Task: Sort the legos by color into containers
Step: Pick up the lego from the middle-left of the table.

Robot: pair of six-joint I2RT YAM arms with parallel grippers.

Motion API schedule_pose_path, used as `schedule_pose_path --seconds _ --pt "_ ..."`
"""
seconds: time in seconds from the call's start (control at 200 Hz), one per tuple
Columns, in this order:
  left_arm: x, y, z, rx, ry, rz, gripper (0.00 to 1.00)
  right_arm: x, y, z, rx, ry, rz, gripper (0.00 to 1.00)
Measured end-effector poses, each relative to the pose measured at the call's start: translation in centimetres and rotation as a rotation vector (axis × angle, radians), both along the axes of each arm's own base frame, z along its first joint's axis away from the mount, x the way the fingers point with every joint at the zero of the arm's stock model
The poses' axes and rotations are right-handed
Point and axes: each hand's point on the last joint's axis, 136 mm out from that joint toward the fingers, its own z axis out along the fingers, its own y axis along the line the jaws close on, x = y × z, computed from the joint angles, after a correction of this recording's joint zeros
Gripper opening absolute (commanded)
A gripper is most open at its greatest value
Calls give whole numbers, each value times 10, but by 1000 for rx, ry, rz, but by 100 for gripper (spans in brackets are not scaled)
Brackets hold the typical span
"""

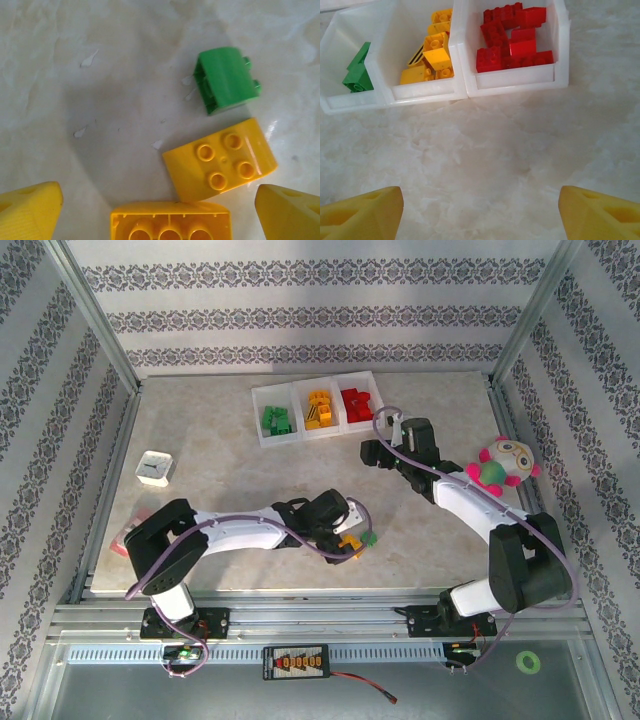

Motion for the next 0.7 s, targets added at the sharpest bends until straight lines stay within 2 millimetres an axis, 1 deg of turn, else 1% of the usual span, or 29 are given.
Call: schedule_pose_path --seconds 0.14,0.22,0.29,0.455,0.6,0.7 --pt "-6 10 -14 58 44 62 95 0 -2 0 1 -1 -4 81" --pt "-10 14 -20 79 66 75 91 0 -2 1 1 -2 -4 81" --pt "-12 16 -24 93 77 82 81 0 -2 2 2 -4 -4 81" --pt "-14 17 -26 98 84 91 64 -2 -2 1 3 -5 -4 81" --pt "-13 16 -25 95 81 100 61 -2 -2 0 2 -4 -5 81" --pt "-11 19 -23 100 65 115 58 -4 -3 5 5 -12 -5 81"
